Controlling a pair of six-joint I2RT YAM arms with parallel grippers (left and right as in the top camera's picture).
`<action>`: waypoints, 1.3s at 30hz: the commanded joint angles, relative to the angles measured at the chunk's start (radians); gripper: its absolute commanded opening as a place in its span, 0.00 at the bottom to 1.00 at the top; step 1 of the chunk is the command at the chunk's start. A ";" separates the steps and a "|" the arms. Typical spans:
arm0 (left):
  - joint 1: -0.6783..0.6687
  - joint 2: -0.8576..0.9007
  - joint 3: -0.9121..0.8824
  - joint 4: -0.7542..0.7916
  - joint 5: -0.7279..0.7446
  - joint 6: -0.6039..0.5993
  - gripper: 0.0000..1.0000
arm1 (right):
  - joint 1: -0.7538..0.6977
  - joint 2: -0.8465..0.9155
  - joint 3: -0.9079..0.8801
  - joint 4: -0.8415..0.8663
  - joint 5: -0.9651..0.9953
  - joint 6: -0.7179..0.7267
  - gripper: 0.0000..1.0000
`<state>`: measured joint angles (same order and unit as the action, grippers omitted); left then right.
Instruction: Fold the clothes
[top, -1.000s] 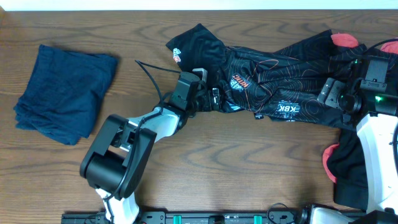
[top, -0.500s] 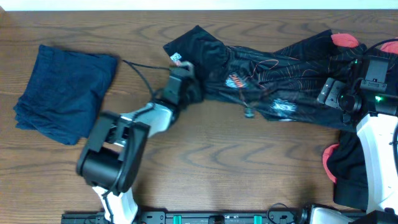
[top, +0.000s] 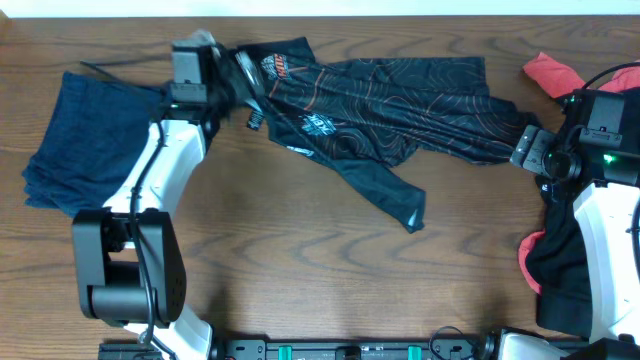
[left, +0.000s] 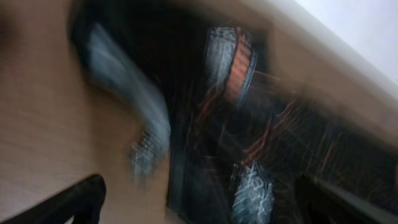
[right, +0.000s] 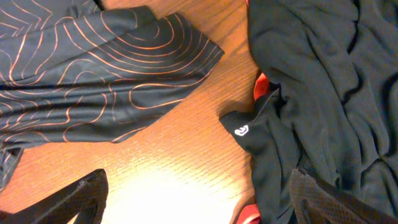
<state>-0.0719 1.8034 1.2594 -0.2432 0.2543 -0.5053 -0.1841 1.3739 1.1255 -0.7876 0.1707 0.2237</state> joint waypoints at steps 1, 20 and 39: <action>-0.045 0.013 -0.006 -0.166 0.130 -0.001 0.98 | -0.006 -0.015 0.006 -0.003 -0.003 0.004 0.92; -0.460 0.150 -0.078 -0.069 0.074 -0.233 0.86 | -0.006 -0.015 0.006 -0.022 -0.003 0.003 0.93; -0.475 0.131 -0.077 -0.243 0.032 -0.191 0.06 | -0.006 -0.014 0.006 -0.024 -0.002 -0.004 0.93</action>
<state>-0.5671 1.9652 1.1946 -0.4015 0.3008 -0.7292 -0.1841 1.3735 1.1255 -0.8112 0.1684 0.2237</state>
